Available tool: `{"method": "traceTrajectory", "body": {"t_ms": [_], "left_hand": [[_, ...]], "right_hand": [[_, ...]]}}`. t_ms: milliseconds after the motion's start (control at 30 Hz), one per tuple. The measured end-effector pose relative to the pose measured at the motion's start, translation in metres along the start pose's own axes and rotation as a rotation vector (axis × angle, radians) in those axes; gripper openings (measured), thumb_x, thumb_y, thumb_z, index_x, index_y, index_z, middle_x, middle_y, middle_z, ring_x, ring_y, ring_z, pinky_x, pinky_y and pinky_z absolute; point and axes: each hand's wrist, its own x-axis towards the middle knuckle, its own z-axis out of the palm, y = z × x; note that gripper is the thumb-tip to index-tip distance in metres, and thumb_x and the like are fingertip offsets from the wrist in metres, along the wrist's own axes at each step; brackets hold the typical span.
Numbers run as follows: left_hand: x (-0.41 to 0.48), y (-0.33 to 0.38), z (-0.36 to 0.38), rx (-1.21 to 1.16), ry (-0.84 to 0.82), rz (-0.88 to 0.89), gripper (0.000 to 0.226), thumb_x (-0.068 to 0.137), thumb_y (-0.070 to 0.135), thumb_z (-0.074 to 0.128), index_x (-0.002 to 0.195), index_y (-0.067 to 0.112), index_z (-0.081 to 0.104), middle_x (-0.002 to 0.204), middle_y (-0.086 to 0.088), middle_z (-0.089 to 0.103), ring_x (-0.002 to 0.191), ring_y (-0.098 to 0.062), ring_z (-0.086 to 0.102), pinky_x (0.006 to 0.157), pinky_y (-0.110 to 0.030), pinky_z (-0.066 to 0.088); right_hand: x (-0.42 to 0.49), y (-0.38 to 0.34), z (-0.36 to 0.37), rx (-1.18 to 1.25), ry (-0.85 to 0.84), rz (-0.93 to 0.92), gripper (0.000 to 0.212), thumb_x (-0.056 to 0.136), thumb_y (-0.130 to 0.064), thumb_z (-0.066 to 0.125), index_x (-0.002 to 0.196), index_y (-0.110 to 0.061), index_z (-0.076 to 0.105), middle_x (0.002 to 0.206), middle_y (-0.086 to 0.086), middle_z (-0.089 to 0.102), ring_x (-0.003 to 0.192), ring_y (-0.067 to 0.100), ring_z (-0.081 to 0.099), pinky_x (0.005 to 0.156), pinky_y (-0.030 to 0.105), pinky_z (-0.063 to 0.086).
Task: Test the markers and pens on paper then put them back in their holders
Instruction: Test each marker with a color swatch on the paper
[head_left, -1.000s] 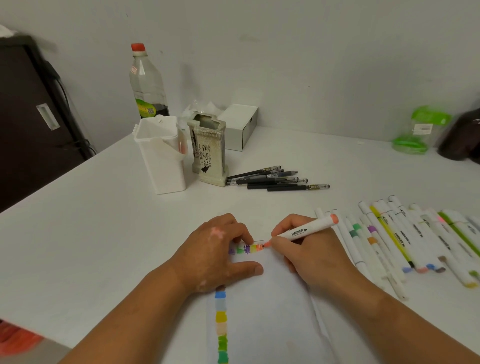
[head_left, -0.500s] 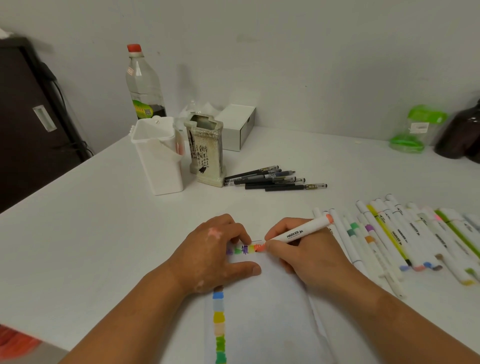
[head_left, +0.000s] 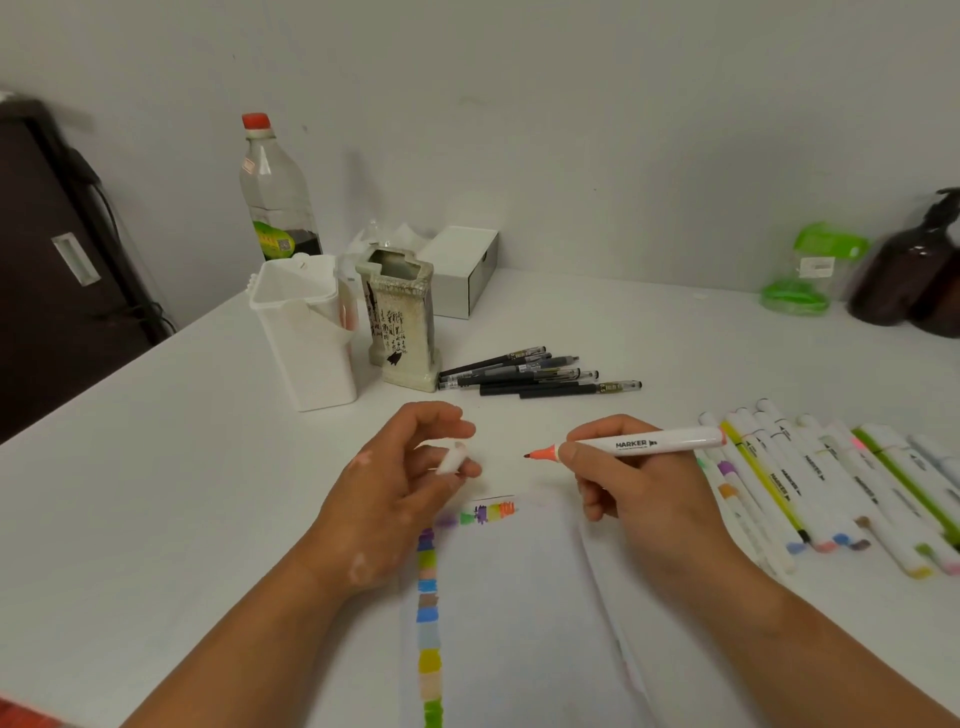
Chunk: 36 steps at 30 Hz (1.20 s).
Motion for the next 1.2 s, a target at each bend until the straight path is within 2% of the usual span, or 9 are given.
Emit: {"method": "traceTrajectory", "body": {"t_ms": [67,133,200,333,500,700,800,967,1200], "left_hand": [[0.001,0.001,0.001,-0.140,-0.033,-0.056,0.044,0.088,0.002,0.070,0.113,0.038,0.062,0.120,0.013,0.070,0.105,-0.014,0.071,0.084,-0.027,0.059],[0.003,0.002,0.000,-0.208,-0.018,-0.069,0.033,0.081,0.005,0.076,0.103,0.029,0.072,0.120,0.009,0.071,0.104,-0.016,0.072,0.085,-0.024,0.058],[0.003,0.001,-0.001,-0.165,0.002,-0.057,0.021,0.077,0.018,0.078,0.097,0.028,0.077,0.114,0.009,0.074,0.101,-0.014,0.073,0.086,-0.021,0.057],[0.001,0.003,0.001,-0.110,-0.015,-0.055,0.025,0.075,0.035,0.075,0.100,0.037,0.077,0.100,0.010,0.077,0.095,-0.011,0.074,0.087,-0.023,0.058],[0.000,0.005,0.003,-0.146,-0.065,-0.056,0.026,0.076,0.036,0.074,0.102,0.035,0.077,0.095,0.001,0.078,0.090,-0.019,0.075,0.082,-0.034,0.061],[-0.003,0.011,0.005,-0.171,-0.101,-0.025,0.027,0.079,0.041,0.070,0.104,0.032,0.077,0.090,-0.003,0.077,0.083,-0.022,0.074,0.074,-0.028,0.059],[-0.004,0.011,0.006,-0.150,-0.105,-0.005,0.023,0.084,0.034,0.068,0.103,0.028,0.078,0.087,-0.005,0.076,0.078,-0.022,0.072,0.072,-0.027,0.058],[-0.005,0.013,0.005,-0.172,-0.092,-0.001,0.020,0.085,0.028,0.068,0.101,0.023,0.078,0.084,-0.008,0.075,0.073,-0.019,0.070,0.069,-0.025,0.056],[-0.005,0.012,0.005,-0.129,-0.102,0.012,0.022,0.086,0.030,0.067,0.103,0.023,0.078,0.087,-0.006,0.075,0.076,-0.022,0.070,0.070,-0.027,0.058]], "right_hand": [[0.000,-0.001,0.001,0.123,-0.036,0.037,0.012,0.085,-0.006,0.074,0.079,-0.017,0.075,0.062,0.009,0.062,0.053,0.018,0.056,0.046,0.024,0.047],[0.000,-0.003,0.002,0.199,-0.073,0.051,0.006,0.078,-0.012,0.069,0.076,-0.016,0.073,0.062,0.011,0.062,0.052,0.019,0.055,0.046,0.026,0.047],[-0.001,-0.004,0.001,0.206,-0.102,0.033,0.005,0.076,-0.014,0.066,0.073,-0.017,0.070,0.062,0.012,0.062,0.051,0.020,0.055,0.045,0.026,0.046],[-0.003,-0.004,0.000,0.186,-0.127,-0.003,0.004,0.078,-0.015,0.068,0.075,-0.017,0.071,0.064,0.013,0.065,0.051,0.021,0.057,0.045,0.026,0.047],[-0.005,-0.002,0.002,0.159,-0.161,-0.016,0.003,0.078,-0.015,0.070,0.080,-0.015,0.073,0.067,0.014,0.067,0.054,0.020,0.060,0.048,0.026,0.049],[-0.010,-0.003,0.009,0.099,-0.227,0.003,0.009,0.079,-0.012,0.076,0.086,-0.017,0.075,0.074,0.016,0.073,0.060,0.021,0.066,0.055,0.027,0.054],[-0.012,-0.005,0.009,0.078,-0.216,-0.014,0.011,0.085,-0.006,0.077,0.087,-0.017,0.076,0.075,0.017,0.073,0.062,0.022,0.068,0.057,0.027,0.056],[-0.014,-0.007,0.012,0.053,-0.213,-0.018,0.008,0.083,-0.013,0.080,0.089,-0.018,0.076,0.077,0.018,0.074,0.064,0.022,0.070,0.059,0.028,0.056],[-0.015,-0.003,0.013,0.017,-0.230,-0.036,0.008,0.083,-0.021,0.077,0.090,-0.022,0.076,0.077,0.013,0.075,0.065,0.022,0.071,0.060,0.029,0.056]]}}
